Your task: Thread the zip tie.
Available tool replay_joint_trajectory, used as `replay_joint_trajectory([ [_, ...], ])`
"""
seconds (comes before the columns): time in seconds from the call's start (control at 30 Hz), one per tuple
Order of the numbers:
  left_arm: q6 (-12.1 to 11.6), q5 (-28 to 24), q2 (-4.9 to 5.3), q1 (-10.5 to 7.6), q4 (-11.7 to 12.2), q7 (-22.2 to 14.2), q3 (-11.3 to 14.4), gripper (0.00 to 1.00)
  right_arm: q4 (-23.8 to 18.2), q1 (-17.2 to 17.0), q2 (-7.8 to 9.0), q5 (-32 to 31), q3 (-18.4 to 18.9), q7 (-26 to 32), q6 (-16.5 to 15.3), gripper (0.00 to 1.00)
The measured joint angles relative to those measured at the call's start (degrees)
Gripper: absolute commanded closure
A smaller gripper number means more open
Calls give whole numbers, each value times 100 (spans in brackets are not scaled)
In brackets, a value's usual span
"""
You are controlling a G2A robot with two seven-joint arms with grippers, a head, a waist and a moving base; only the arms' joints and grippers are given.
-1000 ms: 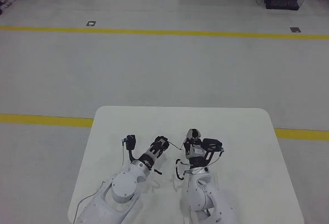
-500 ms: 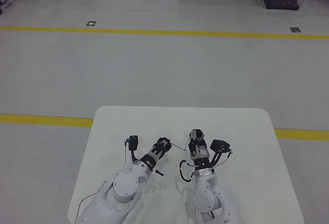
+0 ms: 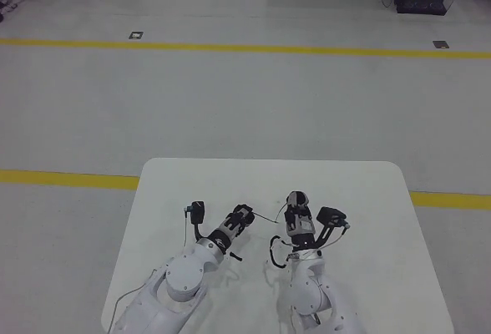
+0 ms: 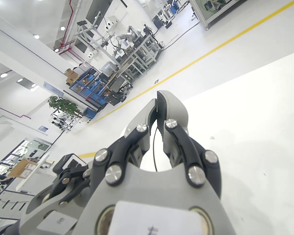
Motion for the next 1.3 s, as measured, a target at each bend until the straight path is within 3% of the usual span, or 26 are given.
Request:
replay_joint_trajectory([
  [0.2,-23,-28,0,-2,1,-20,5,100,-77,-86,23,178,87,-94,-311,100],
  [0.33,-101,-260,12,-15,17,-291,-21,100,-99,-148,53,198,152,-75,-557,100],
  [0.5,-159,-500,37,-2,-9,-514,-110,100,-98,-154,59,219,151,-77,-552,100],
  [0.67,-193,-415,50,50,-52,-355,-139,100,-112,-154,66,328,191,-35,-510,100],
  [1.23,-126,-569,50,-24,27,-503,-102,100,-81,-48,55,386,137,46,-183,100],
  [1.27,-114,-557,50,-35,35,-460,-100,100,-79,-47,56,382,134,46,-183,94],
  [1.3,-110,-541,50,-39,36,-410,-96,100,-79,-47,56,382,133,49,-183,79],
])
